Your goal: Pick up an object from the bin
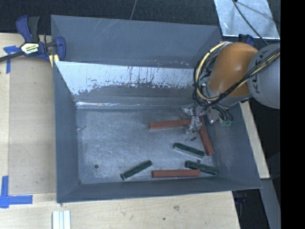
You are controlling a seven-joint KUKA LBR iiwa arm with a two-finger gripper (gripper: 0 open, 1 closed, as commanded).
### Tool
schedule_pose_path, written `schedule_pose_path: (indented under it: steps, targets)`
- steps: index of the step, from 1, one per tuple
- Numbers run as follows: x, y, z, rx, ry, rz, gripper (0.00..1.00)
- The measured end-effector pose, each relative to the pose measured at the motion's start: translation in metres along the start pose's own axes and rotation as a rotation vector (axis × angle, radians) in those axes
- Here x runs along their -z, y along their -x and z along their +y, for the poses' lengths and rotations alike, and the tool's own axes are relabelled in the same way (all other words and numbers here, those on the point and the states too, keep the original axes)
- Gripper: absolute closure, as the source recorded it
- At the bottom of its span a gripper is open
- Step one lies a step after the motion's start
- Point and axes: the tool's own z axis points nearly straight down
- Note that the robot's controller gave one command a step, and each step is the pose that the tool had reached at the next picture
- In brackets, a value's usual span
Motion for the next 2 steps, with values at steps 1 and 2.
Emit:
schedule_pose_path:
  steps: [1, 2]
  targets:
    - [0.0000, 0.0001, 0.0000, 0.000, 0.000, 0.000, 1.00]
    - [0.0007, -0.0006, 0.0004, -0.001, 0.000, 0.001, 1.00]
